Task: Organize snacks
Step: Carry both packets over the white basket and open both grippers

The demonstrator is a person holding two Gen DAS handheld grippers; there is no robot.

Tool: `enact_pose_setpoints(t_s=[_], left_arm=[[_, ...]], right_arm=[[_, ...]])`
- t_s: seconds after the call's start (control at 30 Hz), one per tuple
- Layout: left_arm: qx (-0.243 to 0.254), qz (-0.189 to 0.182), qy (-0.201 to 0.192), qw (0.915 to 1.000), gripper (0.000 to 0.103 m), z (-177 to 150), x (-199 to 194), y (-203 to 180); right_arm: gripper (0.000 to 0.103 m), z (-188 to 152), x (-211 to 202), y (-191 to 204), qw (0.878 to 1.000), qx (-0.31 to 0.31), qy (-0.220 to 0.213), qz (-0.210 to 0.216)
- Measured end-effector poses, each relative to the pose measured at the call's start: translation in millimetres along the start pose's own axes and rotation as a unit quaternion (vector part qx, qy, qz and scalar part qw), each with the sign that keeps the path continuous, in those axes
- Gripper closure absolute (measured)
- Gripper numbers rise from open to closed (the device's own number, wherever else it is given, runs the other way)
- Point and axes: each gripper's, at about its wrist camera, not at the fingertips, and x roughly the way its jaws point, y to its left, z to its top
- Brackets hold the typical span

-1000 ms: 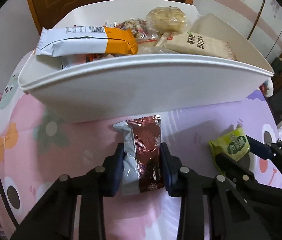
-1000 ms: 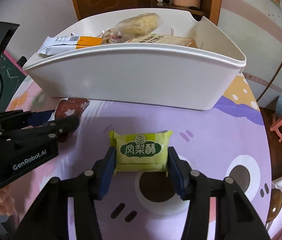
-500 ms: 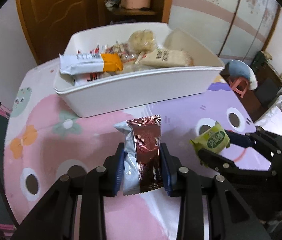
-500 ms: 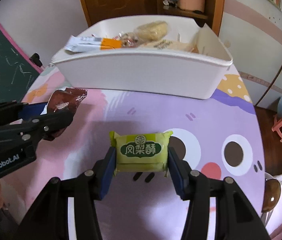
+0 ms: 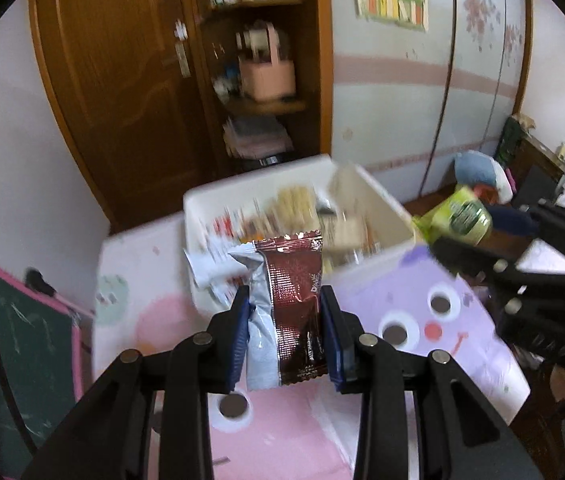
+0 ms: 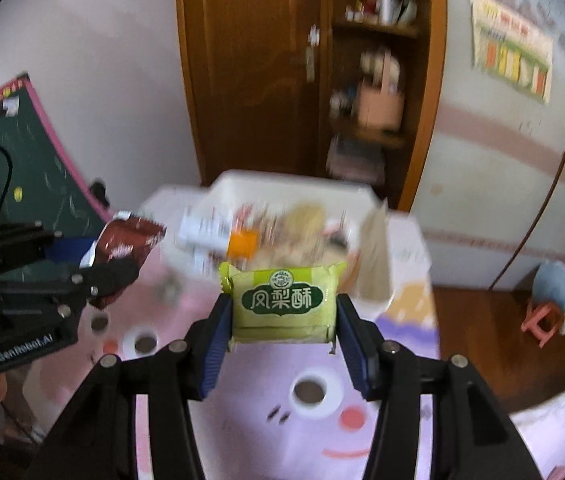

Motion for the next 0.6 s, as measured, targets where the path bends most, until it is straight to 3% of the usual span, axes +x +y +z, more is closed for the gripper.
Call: enact_pose_setpoints(t_s=[0.33, 0.6], left_arm=[[-0.008, 0.044, -0.07, 0.9965, 0.071, 99.3, -20.3, 23.3], [-0.022, 0.047, -0.097, 0.994, 0.071, 141.4, 5.6, 36.1]], right_arm=[[0.051, 107.4, -33.0, -30.3, 0.993, 0.015, -0.108, -0.046], [0.051, 142.3, -1.5, -38.4, 0.991, 0.021, -0.113, -0.065]])
